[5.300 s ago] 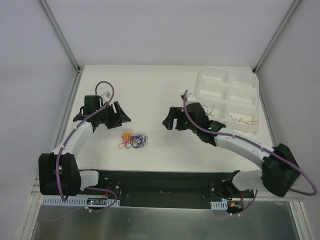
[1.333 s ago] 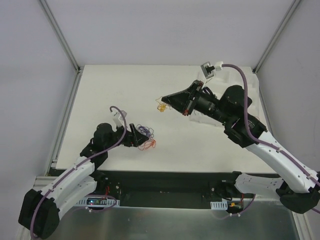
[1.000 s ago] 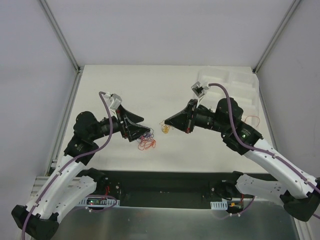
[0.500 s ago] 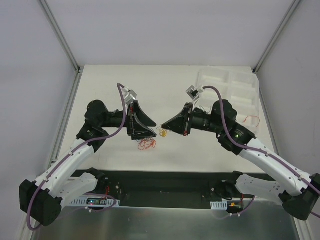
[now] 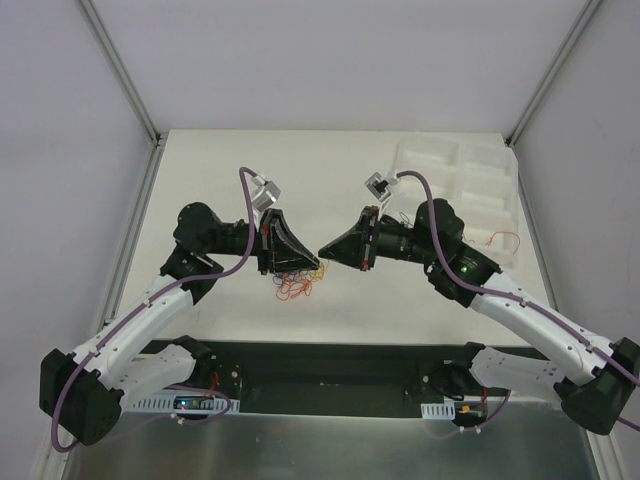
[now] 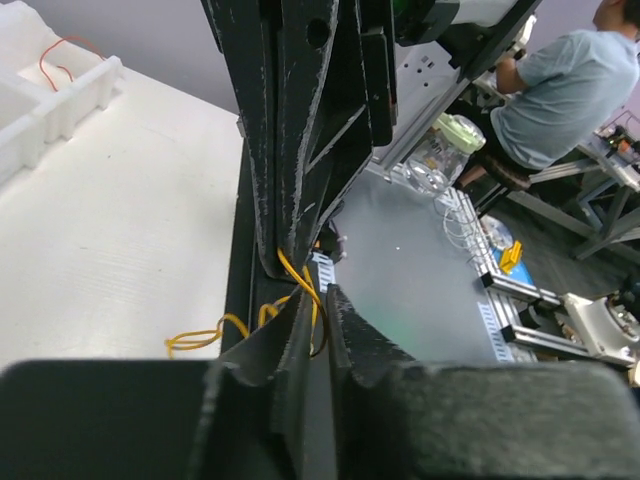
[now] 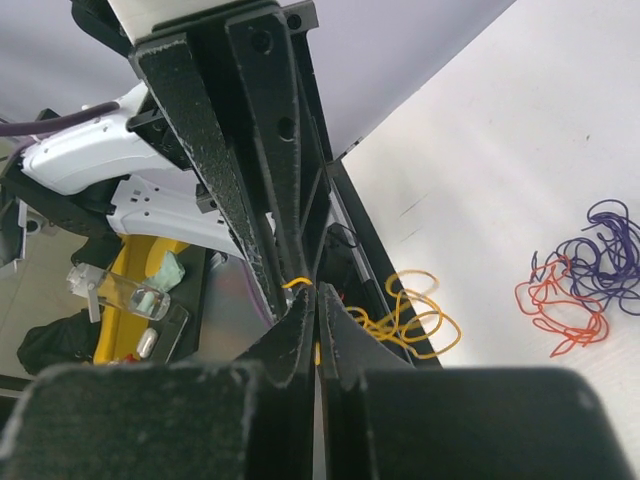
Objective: Untangle the cables
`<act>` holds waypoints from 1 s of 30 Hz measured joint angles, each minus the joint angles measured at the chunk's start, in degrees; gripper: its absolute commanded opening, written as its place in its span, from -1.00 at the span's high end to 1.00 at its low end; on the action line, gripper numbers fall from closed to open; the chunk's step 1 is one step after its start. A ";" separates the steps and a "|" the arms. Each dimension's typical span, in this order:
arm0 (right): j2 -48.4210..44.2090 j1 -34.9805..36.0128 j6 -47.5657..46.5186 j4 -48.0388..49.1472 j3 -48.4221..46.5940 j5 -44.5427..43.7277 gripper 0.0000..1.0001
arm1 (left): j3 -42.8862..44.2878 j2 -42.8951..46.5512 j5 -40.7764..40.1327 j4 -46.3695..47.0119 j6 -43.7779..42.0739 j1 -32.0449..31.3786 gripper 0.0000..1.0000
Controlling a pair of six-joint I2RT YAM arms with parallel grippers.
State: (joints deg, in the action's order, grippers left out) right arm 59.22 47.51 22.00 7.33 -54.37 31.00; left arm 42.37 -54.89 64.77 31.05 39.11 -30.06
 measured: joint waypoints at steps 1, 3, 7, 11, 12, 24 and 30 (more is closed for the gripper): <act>-0.02 0.00 -0.26 -0.28 0.00 -0.28 0.99 | 0.00 0.00 0.15 0.13 -0.04 0.00 1.00; -0.09 0.09 -1.25 -1.22 0.00 -0.90 0.99 | -0.07 0.00 0.26 0.09 -0.17 0.00 1.00; -0.46 1.79 -3.89 -3.34 0.00 -3.72 0.75 | -0.13 0.00 0.24 -0.07 -0.15 0.00 1.00; -0.44 5.07 -6.84 -5.53 0.02 -9.29 0.56 | -0.13 0.02 0.24 -0.46 -0.35 0.00 1.00; -0.44 5.68 -7.34 -5.88 0.02 -10.54 0.56 | -0.13 0.04 0.22 -0.46 -0.37 0.00 1.00; 2.25 13.73 -10.88 -6.29 0.33 -31.04 0.32 | -0.13 0.17 -0.24 -0.85 -0.44 0.00 1.00; 8.52 15.54 -8.68 -12.63 -0.09 -50.84 0.30 | -0.09 2.32 -2.71 -3.37 -0.11 0.09 1.00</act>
State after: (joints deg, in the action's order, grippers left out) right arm 67.75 63.05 13.32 -5.30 -54.46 -19.84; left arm 42.28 -52.58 62.06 27.68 39.00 -29.98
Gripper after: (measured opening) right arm 0.346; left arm 0.006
